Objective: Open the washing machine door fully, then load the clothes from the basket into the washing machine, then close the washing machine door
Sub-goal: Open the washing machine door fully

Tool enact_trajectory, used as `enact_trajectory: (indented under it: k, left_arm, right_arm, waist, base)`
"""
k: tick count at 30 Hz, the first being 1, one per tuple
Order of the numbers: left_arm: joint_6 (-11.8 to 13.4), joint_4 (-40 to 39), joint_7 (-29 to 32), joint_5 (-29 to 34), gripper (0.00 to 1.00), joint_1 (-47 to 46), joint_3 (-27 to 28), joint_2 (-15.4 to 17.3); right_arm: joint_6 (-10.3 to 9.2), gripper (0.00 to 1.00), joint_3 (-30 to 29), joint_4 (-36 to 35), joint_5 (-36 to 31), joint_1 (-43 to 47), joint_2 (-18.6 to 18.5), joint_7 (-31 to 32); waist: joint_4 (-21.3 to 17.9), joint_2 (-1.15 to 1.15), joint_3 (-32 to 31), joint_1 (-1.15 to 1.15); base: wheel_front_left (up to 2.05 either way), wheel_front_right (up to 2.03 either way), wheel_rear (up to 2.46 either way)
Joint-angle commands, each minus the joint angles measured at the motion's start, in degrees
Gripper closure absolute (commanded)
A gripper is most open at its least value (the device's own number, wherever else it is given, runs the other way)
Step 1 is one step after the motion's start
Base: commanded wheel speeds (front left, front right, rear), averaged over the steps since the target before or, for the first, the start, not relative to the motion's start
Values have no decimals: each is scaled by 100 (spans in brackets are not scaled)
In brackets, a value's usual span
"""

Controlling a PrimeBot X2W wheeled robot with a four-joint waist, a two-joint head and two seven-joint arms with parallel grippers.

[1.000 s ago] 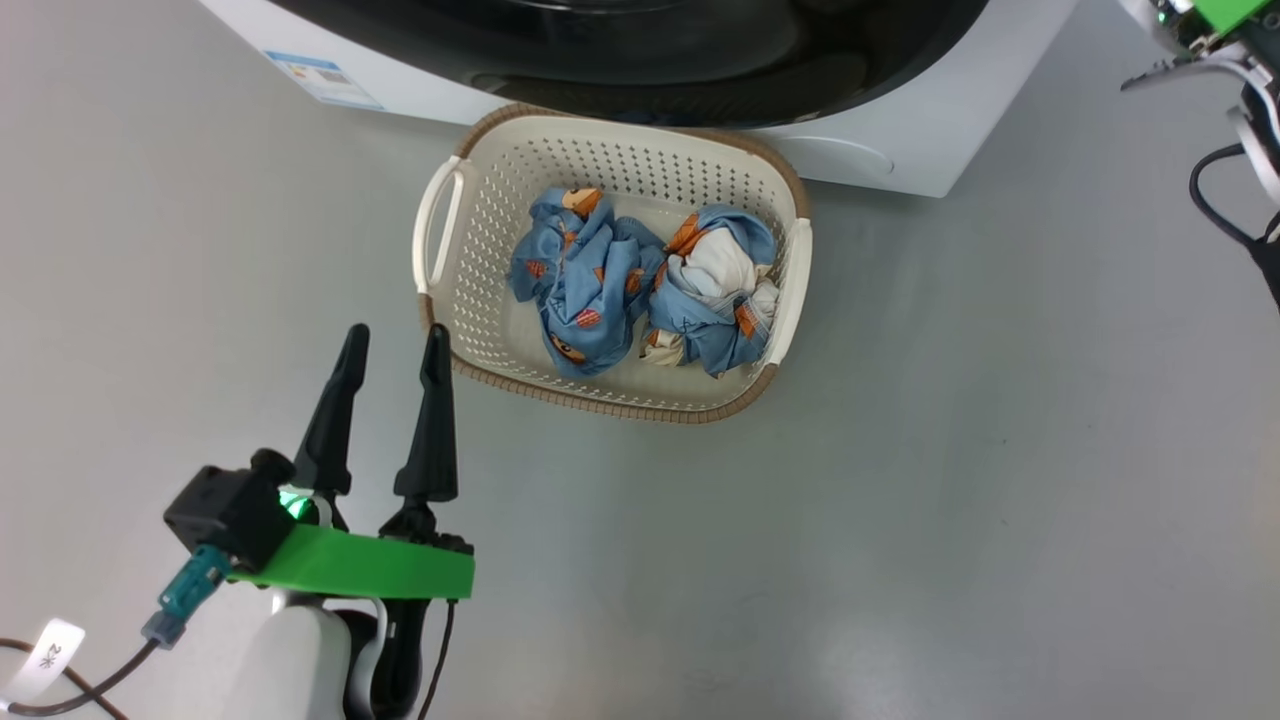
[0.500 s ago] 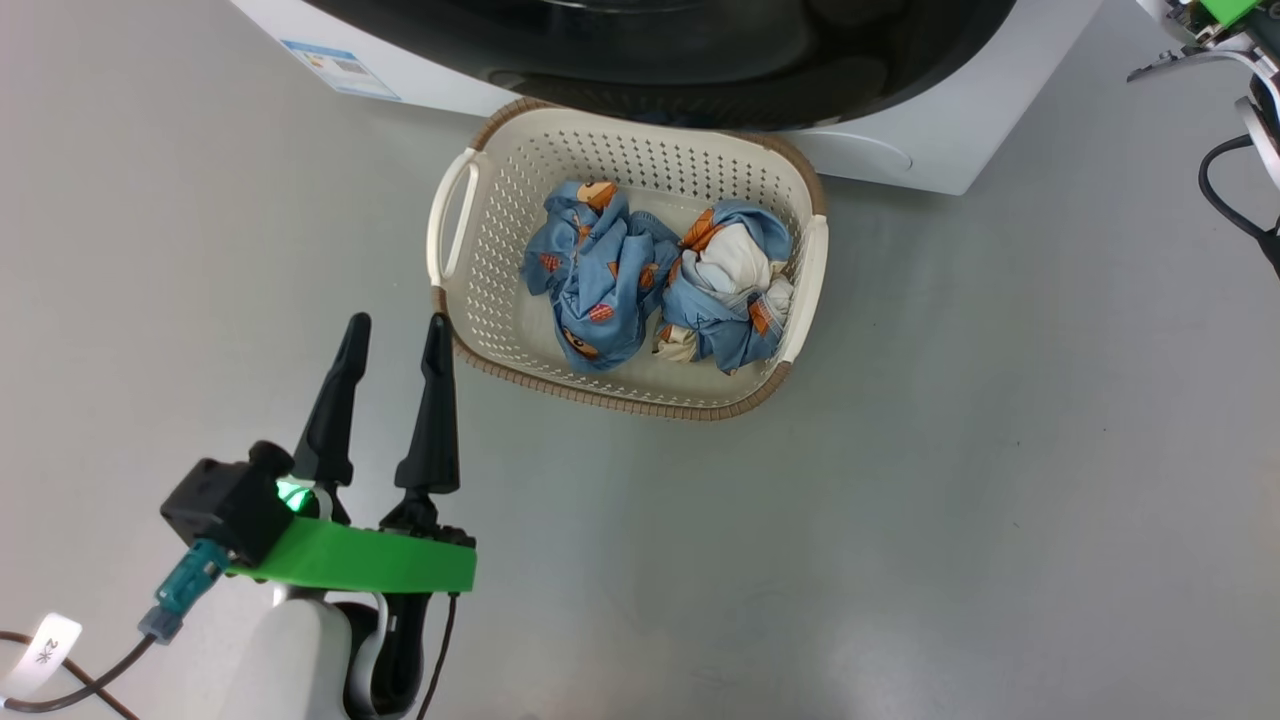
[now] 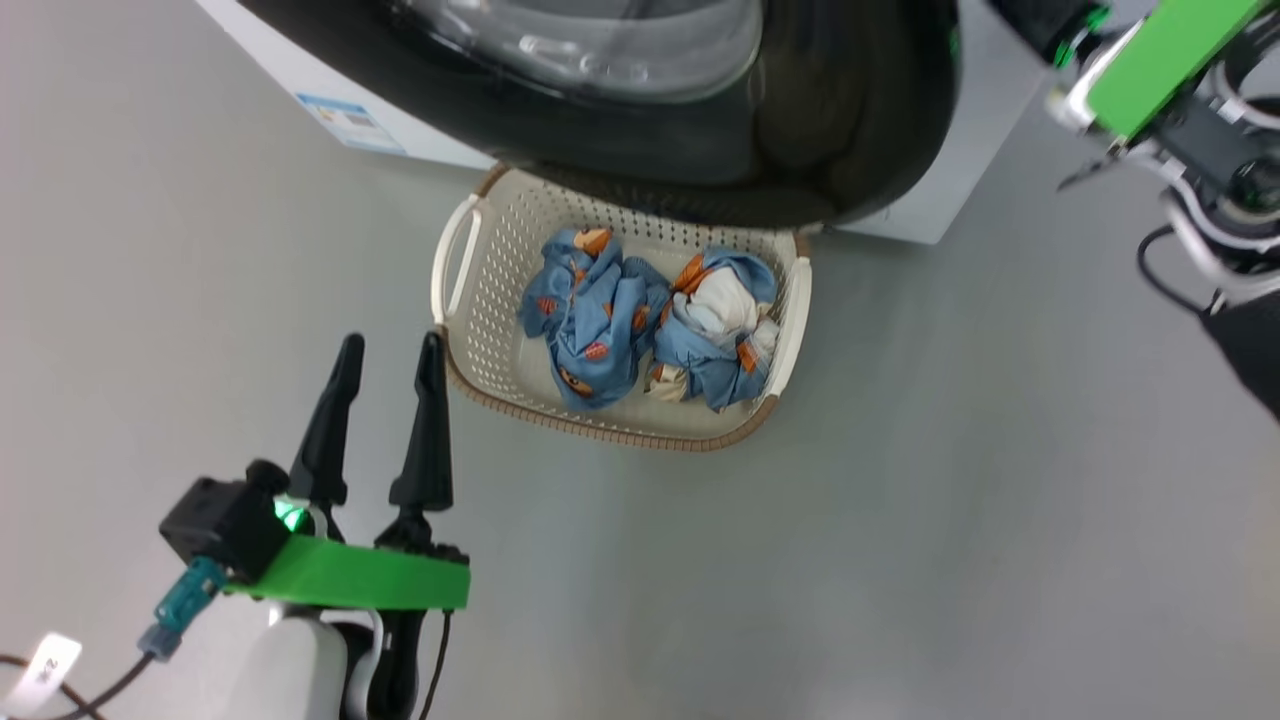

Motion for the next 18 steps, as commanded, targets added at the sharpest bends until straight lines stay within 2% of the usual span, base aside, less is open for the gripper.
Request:
enact_trajectory:
  k: [1,18]
  left_arm:
    - [4,-106,-37,75,0,206,216,91]
    - [4,-116,-37,256,0,896,433,91]
  right_arm:
    - [50,100,175,-267,57,293,279,92]
    - [50,100,483,-702,256,1386,597,473]
  waist:
    - [-36,0,-211,0]
    - [44,0,-992,0]
  base:
    - [0,0,0]
    - [0,0,0]
